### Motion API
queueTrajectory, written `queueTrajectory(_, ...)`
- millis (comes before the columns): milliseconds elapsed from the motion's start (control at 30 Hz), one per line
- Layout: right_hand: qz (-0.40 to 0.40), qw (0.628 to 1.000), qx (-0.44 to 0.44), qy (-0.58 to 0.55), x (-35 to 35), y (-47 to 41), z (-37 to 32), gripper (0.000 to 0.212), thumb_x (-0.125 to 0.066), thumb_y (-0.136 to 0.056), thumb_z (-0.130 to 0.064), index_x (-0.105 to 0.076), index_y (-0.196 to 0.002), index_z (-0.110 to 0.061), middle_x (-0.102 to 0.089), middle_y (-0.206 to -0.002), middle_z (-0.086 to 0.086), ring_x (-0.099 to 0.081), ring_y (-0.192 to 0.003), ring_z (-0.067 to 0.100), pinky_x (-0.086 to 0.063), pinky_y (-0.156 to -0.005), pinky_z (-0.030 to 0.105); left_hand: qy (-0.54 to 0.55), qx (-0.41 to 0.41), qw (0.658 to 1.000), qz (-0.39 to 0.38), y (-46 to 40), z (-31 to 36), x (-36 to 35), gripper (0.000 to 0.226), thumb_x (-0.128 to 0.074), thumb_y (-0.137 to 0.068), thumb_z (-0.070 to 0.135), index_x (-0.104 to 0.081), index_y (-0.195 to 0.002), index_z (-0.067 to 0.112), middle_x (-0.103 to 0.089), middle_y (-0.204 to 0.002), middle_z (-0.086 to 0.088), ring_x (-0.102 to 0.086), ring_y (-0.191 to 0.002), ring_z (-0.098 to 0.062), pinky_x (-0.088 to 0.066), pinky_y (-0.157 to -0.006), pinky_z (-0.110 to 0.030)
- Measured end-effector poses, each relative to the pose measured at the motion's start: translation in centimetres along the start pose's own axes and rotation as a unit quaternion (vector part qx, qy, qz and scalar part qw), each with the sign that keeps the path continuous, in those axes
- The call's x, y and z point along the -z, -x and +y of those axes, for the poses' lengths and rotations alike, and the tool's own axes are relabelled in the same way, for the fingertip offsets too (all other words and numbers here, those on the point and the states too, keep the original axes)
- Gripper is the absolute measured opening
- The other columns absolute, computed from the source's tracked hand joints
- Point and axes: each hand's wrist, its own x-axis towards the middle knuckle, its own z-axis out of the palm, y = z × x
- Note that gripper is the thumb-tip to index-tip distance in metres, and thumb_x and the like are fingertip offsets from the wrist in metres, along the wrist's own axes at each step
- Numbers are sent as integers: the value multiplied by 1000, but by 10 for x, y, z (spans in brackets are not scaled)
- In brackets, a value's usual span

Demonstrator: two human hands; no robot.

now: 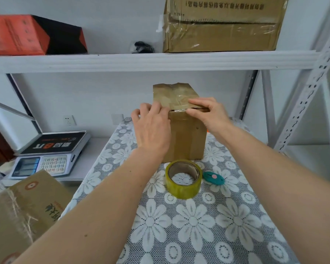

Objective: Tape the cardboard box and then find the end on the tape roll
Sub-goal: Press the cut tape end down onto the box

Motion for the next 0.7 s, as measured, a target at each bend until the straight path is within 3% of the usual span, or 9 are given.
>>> queueTrajectory(300,8,998,51,22,-1,-1,14,38,-75,-78,-21,-67,-114,-27,-53,-120,-6,-50,-119,13,-37,-110,34,28,32,998,43,10,5,-10,26,-66,-75,15,-68,-101,19,-64,-93,0,-55,-95,-30,-41,-78,-41)
queueTrajectory(700,-32,999,17,-28,8,0,12,43,-72,-79,-5,-65,-117,-25,-51,-127,-4,-50,-119,13,-43,-106,33,50,47,997,27,12,5,-9,28,-60,-82,16,-67,-109,20,-64,-97,-1,-55,-99,-32,-42,-81,-43)
